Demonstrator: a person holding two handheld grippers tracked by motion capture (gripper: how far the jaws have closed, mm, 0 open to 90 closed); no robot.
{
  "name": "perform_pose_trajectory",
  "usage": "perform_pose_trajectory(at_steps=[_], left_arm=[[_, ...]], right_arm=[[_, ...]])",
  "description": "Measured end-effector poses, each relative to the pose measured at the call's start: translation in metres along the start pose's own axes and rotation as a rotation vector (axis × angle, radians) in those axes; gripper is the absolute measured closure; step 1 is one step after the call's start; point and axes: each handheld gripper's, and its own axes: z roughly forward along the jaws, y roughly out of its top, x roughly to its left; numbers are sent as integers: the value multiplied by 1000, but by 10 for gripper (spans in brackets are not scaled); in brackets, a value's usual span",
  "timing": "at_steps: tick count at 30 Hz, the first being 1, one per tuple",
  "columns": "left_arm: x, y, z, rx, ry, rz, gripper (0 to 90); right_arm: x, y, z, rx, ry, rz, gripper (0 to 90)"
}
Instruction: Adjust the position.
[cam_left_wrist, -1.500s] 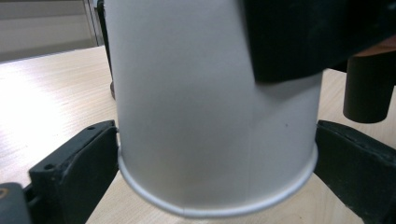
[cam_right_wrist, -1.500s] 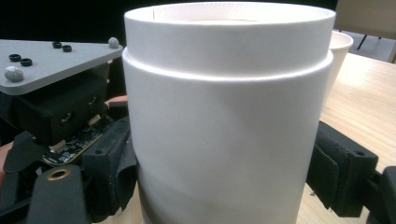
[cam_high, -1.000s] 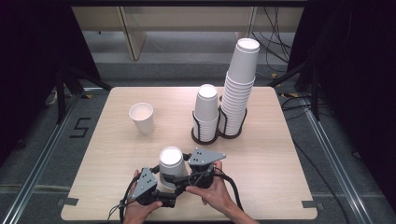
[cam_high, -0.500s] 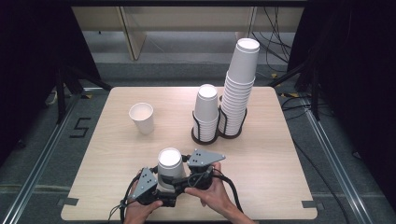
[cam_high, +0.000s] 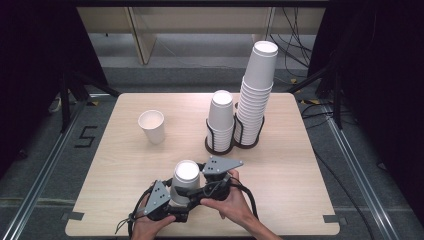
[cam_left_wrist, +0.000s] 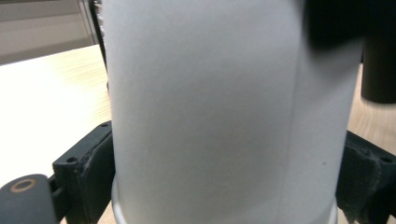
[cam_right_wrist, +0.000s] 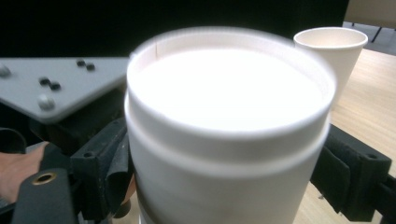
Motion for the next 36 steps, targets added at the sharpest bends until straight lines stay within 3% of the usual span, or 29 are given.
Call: perform_pose_trajectory(at_steps=[2, 3, 9, 10, 12, 14, 16, 17, 22, 26, 29, 30, 31, 34, 35, 36], left_arm=[[-1, 1, -1, 23, -8, 25, 86], [-2, 1, 0, 29, -13, 36, 87], [-2, -1, 2, 80, -50, 60, 89], [-3, -2, 2, 86, -42, 76, 90], [-3, -2, 2, 103, -51, 91, 90], [-4, -1, 2, 117, -60, 102, 90], [-6, -1, 2, 118, -60, 135, 90], [-6, -1, 3, 119, -69, 139, 90], [-6, -2, 3, 107, -67, 137, 65], [-5, -1, 2, 17, -75, 101, 34], [-3, 2, -2, -31, -68, 93, 27], [-3, 2, -3, -54, -69, 87, 27], [-2, 3, -4, -75, -67, 86, 27], [-3, 4, -4, -121, -68, 71, 25], [-3, 5, -6, -105, -62, 69, 26], [-2, 5, -6, -109, -60, 71, 26]], right_arm=[[0, 6, -5, 11, 14, 0, 162], [-1, 8, -7, 14, 1, -21, 163], [0, 22, -22, 121, 47, -54, 169], [0, 23, -22, 137, 60, -43, 169], [-2, 25, -25, 148, 46, -64, 170], [-2, 24, -27, 195, 57, -24, 173], [-3, 23, -26, 217, 60, -27, 185], [-5, 21, -24, 214, 67, -33, 227], [-7, 21, -26, 216, 83, -6, 252], [-10, 24, -30, 176, 92, 32, 260], [-13, 27, -34, 114, 103, 55, 262], [-12, 28, -37, 118, 95, 99, 262], [-14, 28, -38, 98, 99, 93, 262], [-18, 28, -40, 62, 122, 141, 263], [-19, 28, -41, 52, 113, 137, 262], [-20, 28, -40, 45, 131, 158, 262]])
